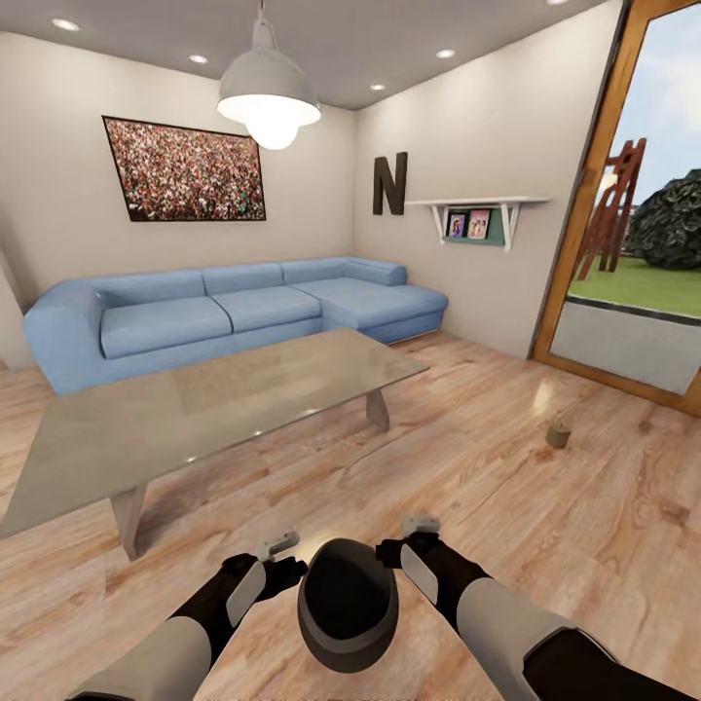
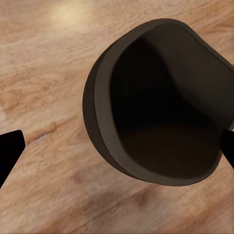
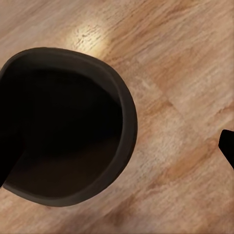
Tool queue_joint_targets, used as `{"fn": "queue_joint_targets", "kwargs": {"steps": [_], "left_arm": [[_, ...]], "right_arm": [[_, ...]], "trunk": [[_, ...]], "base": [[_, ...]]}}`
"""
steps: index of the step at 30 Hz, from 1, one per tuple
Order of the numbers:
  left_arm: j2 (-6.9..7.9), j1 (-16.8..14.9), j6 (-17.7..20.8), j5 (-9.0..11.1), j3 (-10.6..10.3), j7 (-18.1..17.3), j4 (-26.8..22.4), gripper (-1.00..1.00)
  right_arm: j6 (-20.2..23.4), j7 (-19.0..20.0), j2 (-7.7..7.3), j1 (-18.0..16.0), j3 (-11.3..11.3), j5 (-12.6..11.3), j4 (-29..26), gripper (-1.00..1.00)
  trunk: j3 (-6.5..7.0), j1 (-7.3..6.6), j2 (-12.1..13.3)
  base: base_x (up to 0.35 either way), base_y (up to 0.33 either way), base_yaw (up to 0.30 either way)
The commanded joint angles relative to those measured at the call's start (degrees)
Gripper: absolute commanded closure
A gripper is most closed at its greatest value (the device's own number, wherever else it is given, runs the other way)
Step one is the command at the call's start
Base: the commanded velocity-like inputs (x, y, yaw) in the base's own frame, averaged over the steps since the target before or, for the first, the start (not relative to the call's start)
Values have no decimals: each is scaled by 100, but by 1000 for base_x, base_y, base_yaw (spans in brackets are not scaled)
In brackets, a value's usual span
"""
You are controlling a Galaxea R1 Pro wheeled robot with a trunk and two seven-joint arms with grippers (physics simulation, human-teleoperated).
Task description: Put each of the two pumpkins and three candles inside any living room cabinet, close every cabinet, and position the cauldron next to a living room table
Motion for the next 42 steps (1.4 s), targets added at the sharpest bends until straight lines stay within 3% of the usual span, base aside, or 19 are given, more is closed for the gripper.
{"fn": "queue_joint_targets", "kwargs": {"steps": [1, 37, 42], "left_arm": [[4, -1, 22, 60, -42, 47, -12, -100], [4, -1, 22, 62, -43, 46, -12, -100], [4, -1, 22, 65, -44, 46, -12, -100]], "right_arm": [[25, -40, 0, -2, 33, -35, -8, -100], [25, -23, 0, -3, 34, -35, -10, -100], [24, -22, 0, 0, 34, -35, -10, -100]], "trunk": [[-24, 22, -44], [-671, 812, -1488], [-759, 822, -1493]], "base": [[0, 0, 0], [0, 0, 0], [0, 0, 0]]}}
